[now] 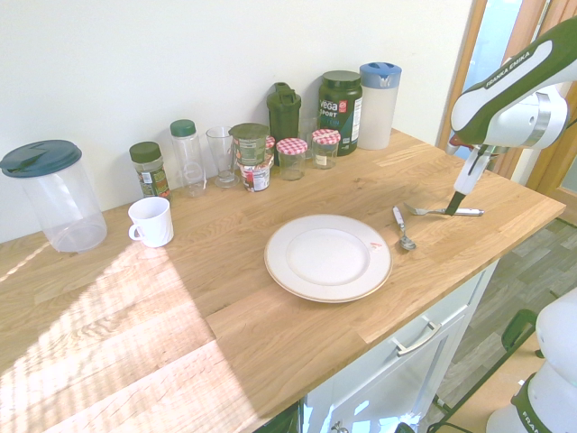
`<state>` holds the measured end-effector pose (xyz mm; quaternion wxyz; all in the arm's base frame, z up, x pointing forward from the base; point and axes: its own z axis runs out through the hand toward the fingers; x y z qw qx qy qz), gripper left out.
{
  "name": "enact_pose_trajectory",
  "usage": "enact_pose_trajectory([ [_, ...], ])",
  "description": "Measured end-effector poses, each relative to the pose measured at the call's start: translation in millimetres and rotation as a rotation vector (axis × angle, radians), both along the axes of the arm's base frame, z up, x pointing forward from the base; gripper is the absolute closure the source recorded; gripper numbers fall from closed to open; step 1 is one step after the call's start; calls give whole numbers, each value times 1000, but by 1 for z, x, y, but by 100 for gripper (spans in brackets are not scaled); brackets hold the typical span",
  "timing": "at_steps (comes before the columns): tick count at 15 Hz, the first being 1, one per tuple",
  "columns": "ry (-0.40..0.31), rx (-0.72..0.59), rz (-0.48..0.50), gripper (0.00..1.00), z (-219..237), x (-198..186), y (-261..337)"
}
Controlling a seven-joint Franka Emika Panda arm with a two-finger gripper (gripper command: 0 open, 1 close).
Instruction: Put the fork into the plate
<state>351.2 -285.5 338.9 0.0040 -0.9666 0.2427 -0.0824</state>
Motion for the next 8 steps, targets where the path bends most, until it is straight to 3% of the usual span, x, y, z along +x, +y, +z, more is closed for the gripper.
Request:
enact_pose_trajectory([
  [8, 16, 0, 10, 100, -7, -1, 8],
])
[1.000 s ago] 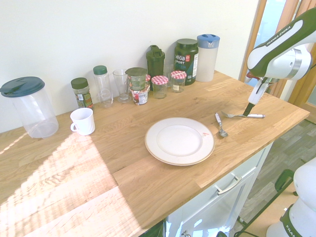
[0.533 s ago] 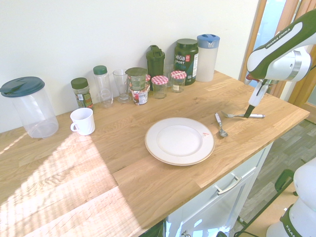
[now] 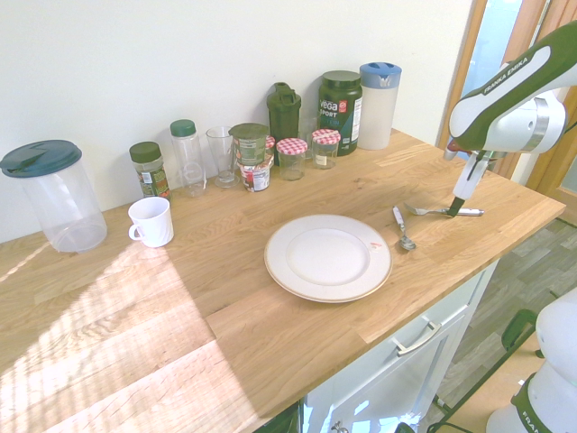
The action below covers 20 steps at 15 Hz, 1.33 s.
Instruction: Put the fork into the plate
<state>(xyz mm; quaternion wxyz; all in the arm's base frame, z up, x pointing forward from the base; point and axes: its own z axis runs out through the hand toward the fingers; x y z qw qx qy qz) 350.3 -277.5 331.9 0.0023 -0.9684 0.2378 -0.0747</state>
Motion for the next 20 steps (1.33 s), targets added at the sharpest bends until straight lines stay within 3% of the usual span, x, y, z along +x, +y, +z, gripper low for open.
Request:
enact_pose_trajectory([
  [14, -30, -3, 0, 100, 0, 6, 4],
  [20, -116, -22, 25, 100, 47, -22, 19],
])
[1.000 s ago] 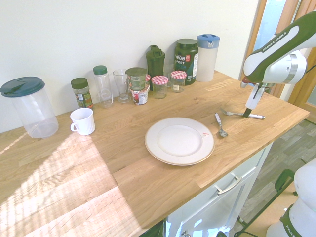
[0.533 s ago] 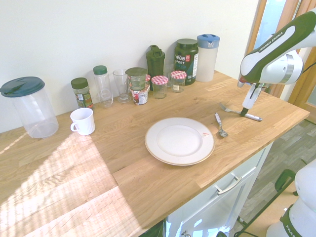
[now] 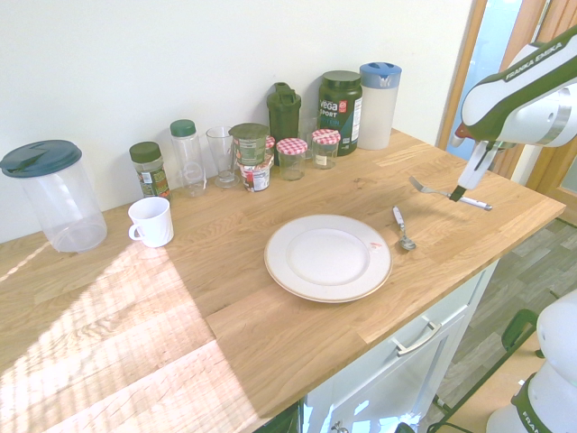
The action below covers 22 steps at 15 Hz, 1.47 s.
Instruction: Put the fork into the plate
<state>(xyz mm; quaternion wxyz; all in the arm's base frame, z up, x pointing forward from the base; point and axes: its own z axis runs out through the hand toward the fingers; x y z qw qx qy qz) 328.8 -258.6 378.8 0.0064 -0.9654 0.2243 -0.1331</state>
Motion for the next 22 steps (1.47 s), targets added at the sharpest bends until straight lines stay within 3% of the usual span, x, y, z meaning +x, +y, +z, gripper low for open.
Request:
enact_pose_trajectory([
  [4, -33, -61, 37, 100, 53, -7, 54],
  [9, -23, -141, 96, 100, 92, 24, 169],
  [16, 62, -190, 197, 100, 61, 101, 268],
  [22, 85, -217, 236, 100, 34, 112, 301],
])
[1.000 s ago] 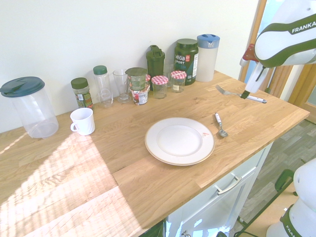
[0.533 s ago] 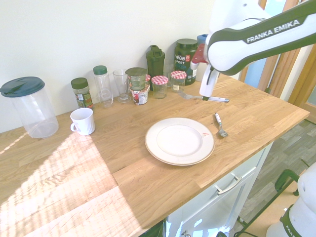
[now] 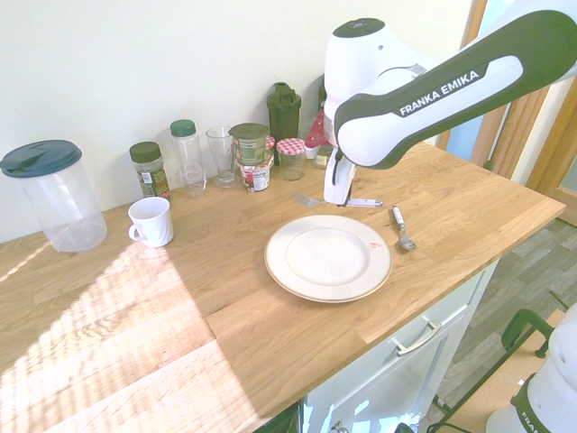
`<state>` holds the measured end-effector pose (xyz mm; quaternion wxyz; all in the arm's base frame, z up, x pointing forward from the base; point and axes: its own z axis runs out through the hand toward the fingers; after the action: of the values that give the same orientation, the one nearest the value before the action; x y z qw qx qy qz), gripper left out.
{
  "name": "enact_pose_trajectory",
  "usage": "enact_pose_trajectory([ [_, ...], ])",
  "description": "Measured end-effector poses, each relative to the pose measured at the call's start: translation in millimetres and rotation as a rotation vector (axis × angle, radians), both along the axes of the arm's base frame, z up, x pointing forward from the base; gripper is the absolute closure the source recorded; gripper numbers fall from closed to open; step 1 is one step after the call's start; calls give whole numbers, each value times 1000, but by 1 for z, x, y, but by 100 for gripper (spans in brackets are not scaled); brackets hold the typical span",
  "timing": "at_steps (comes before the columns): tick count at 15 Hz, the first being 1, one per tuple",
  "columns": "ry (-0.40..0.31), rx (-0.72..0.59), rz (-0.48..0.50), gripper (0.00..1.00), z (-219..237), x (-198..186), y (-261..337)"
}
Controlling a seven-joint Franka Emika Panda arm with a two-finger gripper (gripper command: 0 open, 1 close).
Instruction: Put the fork into the plate
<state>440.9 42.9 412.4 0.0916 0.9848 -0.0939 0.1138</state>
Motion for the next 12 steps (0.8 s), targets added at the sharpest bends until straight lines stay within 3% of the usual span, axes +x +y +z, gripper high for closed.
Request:
enact_pose_trajectory([
  [12, 33, -6, 120, 100, -35, 18, 67],
])
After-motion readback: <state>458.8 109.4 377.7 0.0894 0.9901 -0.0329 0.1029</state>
